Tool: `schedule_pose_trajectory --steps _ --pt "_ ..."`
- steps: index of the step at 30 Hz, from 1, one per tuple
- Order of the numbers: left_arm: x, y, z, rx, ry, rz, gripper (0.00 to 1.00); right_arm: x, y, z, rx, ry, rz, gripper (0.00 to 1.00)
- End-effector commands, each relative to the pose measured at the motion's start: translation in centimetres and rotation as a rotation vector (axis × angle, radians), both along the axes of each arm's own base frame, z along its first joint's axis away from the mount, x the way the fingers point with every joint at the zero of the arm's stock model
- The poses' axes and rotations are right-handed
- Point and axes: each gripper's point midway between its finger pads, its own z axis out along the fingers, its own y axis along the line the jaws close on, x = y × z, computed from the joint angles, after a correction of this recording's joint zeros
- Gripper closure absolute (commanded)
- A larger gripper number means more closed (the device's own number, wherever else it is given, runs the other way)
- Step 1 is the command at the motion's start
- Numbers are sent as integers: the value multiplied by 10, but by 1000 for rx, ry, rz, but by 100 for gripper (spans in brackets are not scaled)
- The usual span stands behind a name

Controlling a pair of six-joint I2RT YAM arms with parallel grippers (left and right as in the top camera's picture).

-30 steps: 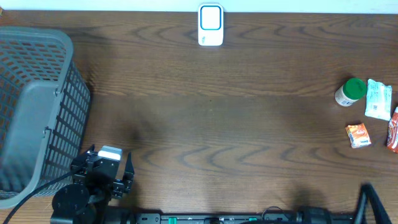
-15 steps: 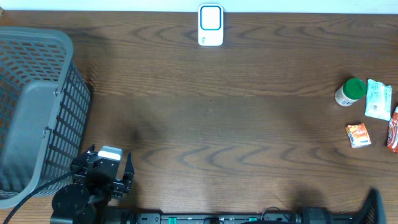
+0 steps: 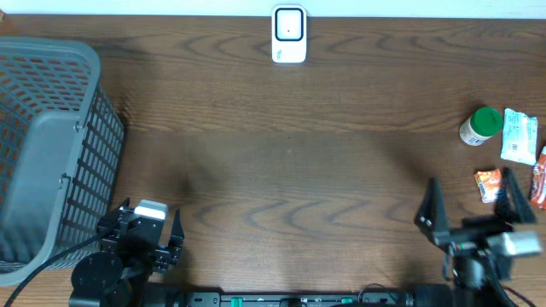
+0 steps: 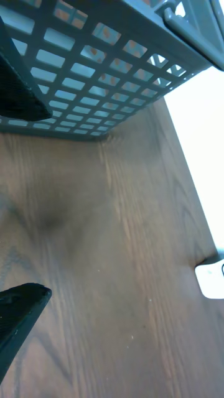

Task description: Scan the item barcode

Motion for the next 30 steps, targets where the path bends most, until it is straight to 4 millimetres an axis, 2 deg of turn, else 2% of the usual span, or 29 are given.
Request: schedule_pose_trajectory --steps 1,7,8,9,16,20,30 --pt "0 2 2 7 -8 10 16 24 1 -45 16 78 15 1" --pt "0 2 2 7 -8 10 16 52 -9 -114 40 227 -42 1" --pt "0 2 2 7 -8 10 16 53 -9 -120 40 240 -42 1" --pt "0 2 2 7 -8 10 16 58 -10 -138 42 276 -48 1" --pt "0 2 2 7 -8 10 16 66 -10 -182 40 399 -50 1" --pt "0 2 2 7 -8 10 16 66 -10 -218 39 543 -53 1" --pt "0 2 2 7 -8 10 16 66 -11 -216 39 536 -57 1"
